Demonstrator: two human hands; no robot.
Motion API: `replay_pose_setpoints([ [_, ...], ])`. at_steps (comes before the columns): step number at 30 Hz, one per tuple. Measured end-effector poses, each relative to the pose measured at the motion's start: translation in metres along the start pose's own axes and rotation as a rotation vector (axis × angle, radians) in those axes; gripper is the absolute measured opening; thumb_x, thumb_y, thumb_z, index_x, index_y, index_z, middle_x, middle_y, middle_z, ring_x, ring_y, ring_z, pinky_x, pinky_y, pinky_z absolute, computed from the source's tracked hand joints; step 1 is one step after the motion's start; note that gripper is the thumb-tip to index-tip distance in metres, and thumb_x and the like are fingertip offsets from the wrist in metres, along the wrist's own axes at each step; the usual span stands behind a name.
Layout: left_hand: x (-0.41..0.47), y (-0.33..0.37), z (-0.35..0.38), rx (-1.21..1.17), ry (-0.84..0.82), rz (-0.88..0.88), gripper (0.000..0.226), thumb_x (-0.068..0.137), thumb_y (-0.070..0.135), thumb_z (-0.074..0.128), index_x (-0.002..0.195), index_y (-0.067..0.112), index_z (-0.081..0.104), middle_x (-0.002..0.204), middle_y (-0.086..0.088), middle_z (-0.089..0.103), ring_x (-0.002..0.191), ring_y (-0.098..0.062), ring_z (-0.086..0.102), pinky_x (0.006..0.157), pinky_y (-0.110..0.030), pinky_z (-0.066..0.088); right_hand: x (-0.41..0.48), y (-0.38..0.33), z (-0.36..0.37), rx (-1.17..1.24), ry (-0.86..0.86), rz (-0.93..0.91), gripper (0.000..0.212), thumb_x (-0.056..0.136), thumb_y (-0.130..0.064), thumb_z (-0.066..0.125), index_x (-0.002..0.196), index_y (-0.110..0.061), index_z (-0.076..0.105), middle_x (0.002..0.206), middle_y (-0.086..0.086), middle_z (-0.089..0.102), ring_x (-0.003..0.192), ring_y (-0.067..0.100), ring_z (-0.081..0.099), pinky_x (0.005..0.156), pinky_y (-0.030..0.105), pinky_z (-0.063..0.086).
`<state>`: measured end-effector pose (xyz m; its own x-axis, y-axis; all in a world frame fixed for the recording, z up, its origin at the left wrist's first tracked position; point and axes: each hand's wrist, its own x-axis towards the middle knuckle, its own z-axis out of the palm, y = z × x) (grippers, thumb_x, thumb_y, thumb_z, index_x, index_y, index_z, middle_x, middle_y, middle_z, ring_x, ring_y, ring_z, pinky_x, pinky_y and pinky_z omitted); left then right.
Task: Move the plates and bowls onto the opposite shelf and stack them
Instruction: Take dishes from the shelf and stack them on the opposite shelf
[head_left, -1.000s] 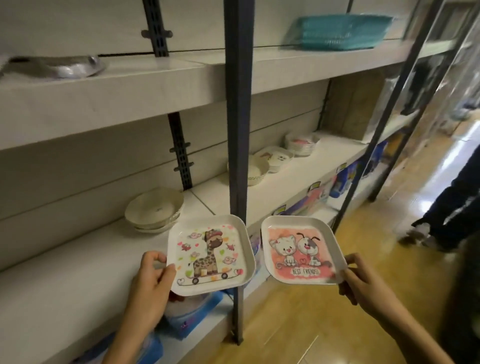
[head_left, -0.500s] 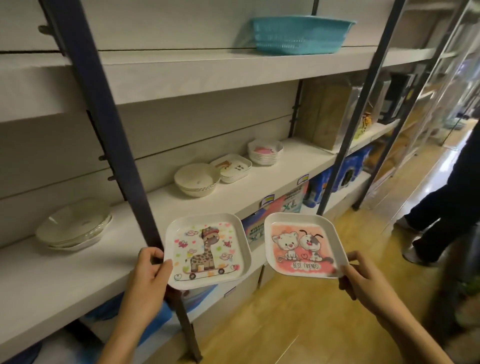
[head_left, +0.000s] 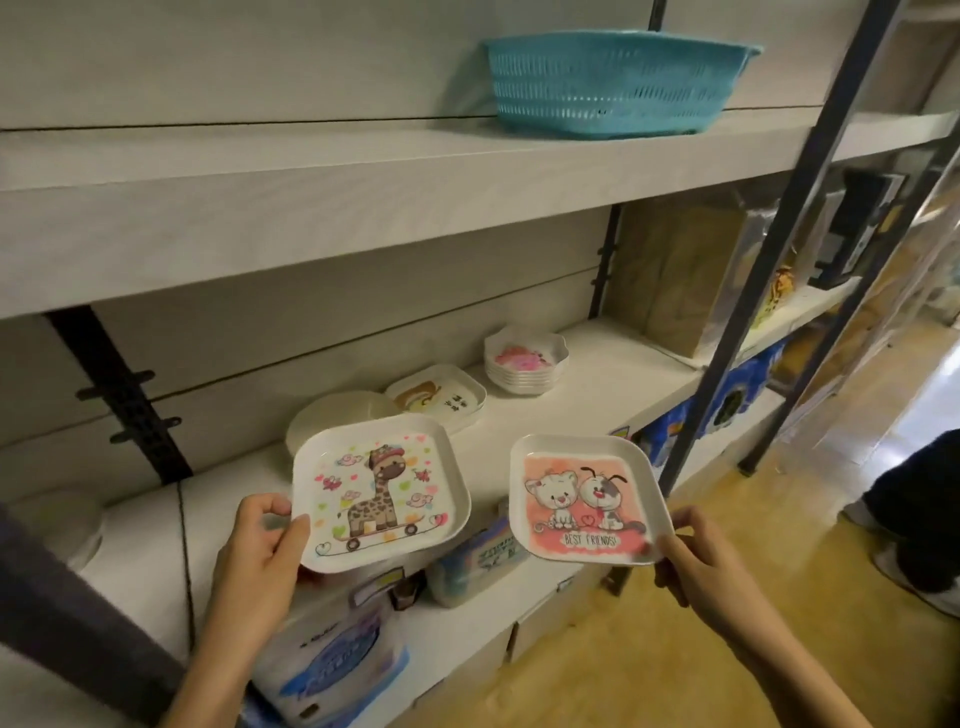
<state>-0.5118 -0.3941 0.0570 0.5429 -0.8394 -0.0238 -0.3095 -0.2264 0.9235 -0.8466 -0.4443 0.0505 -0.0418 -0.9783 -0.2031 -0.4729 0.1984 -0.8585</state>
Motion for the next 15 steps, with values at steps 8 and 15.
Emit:
replay_pose_setpoints([
  [8, 0.057, 0.014, 0.02, -0.013, 0.216, -0.052, 0.009, 0.093, 0.01, 0.047, 0.101, 0.01, 0.043, 0.074, -0.008, 0.064, 0.047, -0.026, 0.059, 0.063, -0.041, 0.052, 0.117, -0.031, 0.017, -0.06, -0.146, -0.124, 0.012, 0.096, -0.018, 0.042, 0.098, -0.008, 0.048, 0.062, 0.005, 0.061, 0.051, 0.013, 0.049, 0.049, 0.026, 0.038],
  [15, 0.071, 0.016, 0.034, 0.088, 0.384, -0.071, 0.008, 0.094, 0.012, 0.046, 0.1, 0.007, 0.046, 0.069, -0.017, 0.059, 0.051, -0.029, 0.053, 0.041, -0.025, 0.048, 0.231, -0.06, 0.06, -0.201, -0.277, -0.214, 0.015, 0.096, -0.02, 0.041, 0.102, -0.007, 0.044, 0.065, 0.001, 0.063, 0.055, 0.017, 0.053, 0.063, 0.038, 0.045],
])
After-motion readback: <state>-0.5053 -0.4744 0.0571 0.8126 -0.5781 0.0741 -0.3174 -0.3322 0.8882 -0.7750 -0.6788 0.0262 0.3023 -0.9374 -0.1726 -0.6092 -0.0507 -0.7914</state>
